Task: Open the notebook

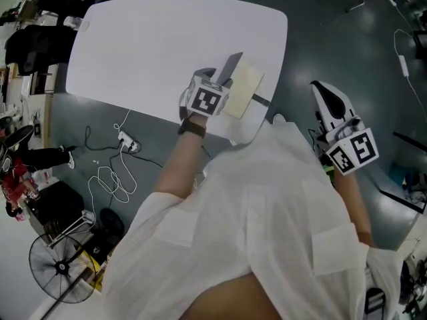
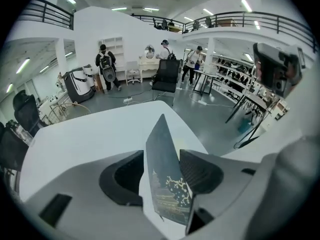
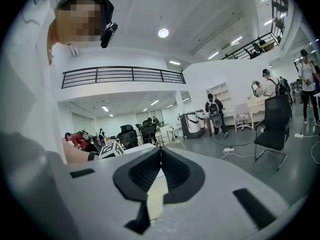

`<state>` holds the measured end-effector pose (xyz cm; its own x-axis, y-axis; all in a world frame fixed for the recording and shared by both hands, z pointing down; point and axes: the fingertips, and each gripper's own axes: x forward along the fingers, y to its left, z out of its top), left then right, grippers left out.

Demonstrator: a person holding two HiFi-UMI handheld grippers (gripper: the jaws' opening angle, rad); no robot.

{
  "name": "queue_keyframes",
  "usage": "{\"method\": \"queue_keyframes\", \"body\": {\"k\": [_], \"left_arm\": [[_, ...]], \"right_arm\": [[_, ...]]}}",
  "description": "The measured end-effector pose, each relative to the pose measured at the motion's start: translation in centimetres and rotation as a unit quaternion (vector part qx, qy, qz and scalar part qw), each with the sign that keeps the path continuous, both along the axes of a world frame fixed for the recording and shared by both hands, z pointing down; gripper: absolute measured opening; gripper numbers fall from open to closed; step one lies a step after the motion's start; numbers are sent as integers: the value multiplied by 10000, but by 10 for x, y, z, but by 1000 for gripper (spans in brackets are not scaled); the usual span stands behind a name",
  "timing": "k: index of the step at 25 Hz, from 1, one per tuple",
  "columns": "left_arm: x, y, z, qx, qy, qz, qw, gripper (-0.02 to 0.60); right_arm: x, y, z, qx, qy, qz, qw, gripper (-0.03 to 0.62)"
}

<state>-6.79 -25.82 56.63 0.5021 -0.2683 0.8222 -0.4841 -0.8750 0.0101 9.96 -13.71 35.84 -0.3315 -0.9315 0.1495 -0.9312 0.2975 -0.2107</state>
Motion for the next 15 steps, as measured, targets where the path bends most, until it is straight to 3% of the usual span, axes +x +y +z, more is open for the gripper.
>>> {"method": "queue_keyframes", "body": {"k": [7,15], "left_arm": [[-30,-34,-8,59,213,46,9997,218],[-65,-74,-4,213,71,-85,9997,186]], "right_arm": [[-31,7,9,-3,-2,396,9992,5],[-50,5,10,-36,-6,695,9976,5]]}}
